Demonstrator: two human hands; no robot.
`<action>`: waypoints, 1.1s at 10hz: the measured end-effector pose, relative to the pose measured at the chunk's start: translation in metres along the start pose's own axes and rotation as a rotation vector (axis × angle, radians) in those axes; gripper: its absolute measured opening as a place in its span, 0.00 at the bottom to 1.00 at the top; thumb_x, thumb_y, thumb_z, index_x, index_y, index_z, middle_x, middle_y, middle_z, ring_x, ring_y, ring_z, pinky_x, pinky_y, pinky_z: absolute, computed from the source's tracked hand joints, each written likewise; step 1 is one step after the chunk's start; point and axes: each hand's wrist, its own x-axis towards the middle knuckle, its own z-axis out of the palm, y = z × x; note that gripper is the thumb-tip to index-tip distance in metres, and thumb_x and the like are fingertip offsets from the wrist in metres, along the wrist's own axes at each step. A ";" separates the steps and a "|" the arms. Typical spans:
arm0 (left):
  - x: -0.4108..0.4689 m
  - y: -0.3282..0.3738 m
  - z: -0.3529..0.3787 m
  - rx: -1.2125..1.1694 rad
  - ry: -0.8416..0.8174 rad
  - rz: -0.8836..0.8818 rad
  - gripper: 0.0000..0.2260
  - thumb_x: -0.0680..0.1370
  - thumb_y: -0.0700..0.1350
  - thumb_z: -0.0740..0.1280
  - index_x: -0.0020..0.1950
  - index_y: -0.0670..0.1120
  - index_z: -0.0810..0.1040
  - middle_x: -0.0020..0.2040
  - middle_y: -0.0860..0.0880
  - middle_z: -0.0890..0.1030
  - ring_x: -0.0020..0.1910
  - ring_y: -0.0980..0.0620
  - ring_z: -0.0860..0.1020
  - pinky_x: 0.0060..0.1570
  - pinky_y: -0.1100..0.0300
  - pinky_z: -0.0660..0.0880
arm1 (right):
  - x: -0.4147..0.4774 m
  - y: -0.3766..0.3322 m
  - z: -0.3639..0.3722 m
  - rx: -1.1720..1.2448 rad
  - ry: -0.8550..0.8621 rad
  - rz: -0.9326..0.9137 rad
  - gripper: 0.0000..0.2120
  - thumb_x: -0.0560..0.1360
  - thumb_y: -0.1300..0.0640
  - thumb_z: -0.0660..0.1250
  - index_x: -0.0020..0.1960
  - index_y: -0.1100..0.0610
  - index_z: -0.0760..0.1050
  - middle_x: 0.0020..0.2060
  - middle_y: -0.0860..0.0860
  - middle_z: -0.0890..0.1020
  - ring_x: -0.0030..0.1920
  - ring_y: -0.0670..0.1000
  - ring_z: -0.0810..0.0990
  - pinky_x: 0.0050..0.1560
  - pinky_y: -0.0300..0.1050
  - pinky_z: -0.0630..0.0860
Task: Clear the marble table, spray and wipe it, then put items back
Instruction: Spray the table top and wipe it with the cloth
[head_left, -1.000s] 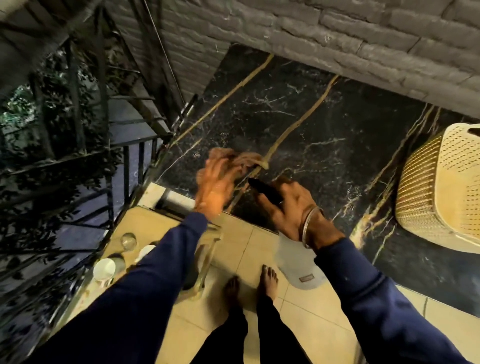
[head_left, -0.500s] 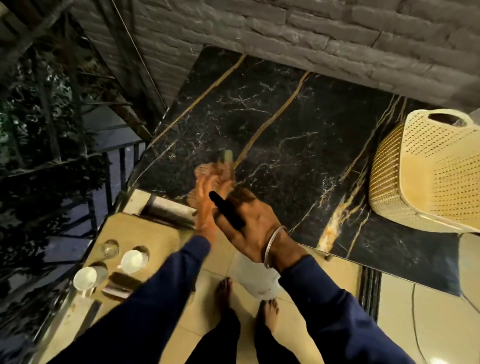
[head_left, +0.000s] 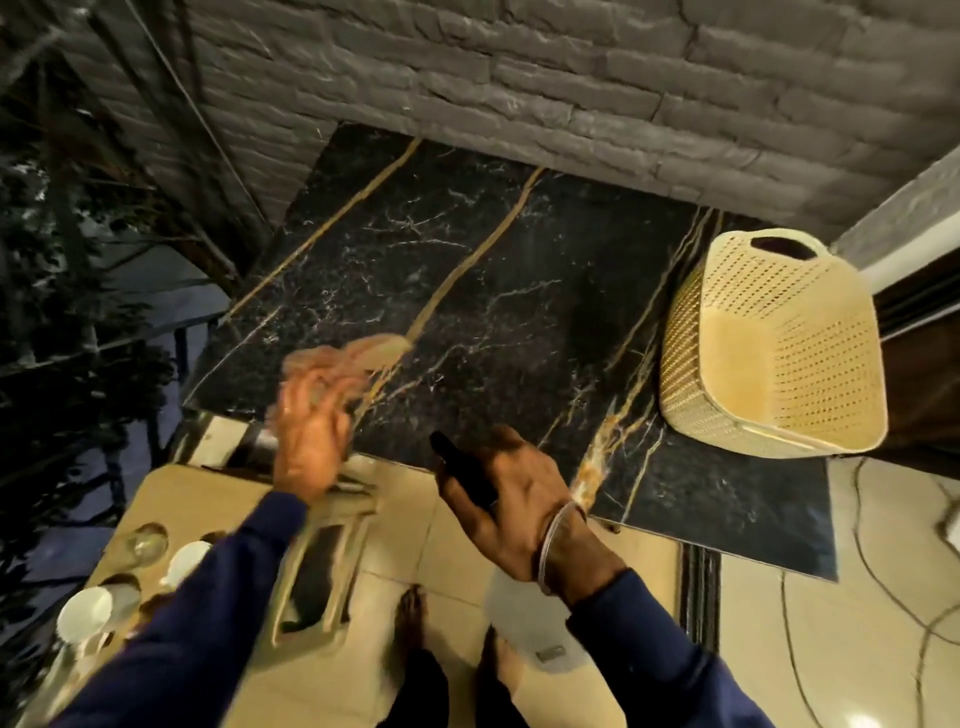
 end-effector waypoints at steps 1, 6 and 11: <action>0.000 -0.075 0.064 0.116 -0.030 -0.340 0.20 0.74 0.41 0.63 0.66 0.43 0.73 0.67 0.35 0.68 0.68 0.33 0.64 0.69 0.38 0.59 | -0.007 0.014 -0.006 -0.007 0.076 0.046 0.25 0.76 0.43 0.51 0.68 0.51 0.70 0.44 0.52 0.79 0.46 0.52 0.74 0.40 0.49 0.76; 0.017 0.261 0.089 -0.436 -0.587 0.654 0.23 0.81 0.38 0.58 0.76 0.41 0.57 0.77 0.39 0.52 0.74 0.47 0.60 0.69 0.77 0.51 | -0.061 0.105 -0.024 -0.010 0.289 0.451 0.22 0.76 0.42 0.52 0.61 0.51 0.76 0.42 0.50 0.76 0.42 0.52 0.76 0.36 0.44 0.71; 0.100 0.084 0.118 -0.098 -0.185 0.063 0.21 0.74 0.42 0.65 0.68 0.49 0.73 0.68 0.41 0.67 0.68 0.40 0.64 0.71 0.45 0.61 | -0.015 0.080 -0.011 0.202 0.549 0.334 0.22 0.80 0.40 0.52 0.60 0.55 0.73 0.48 0.49 0.76 0.48 0.49 0.74 0.48 0.44 0.75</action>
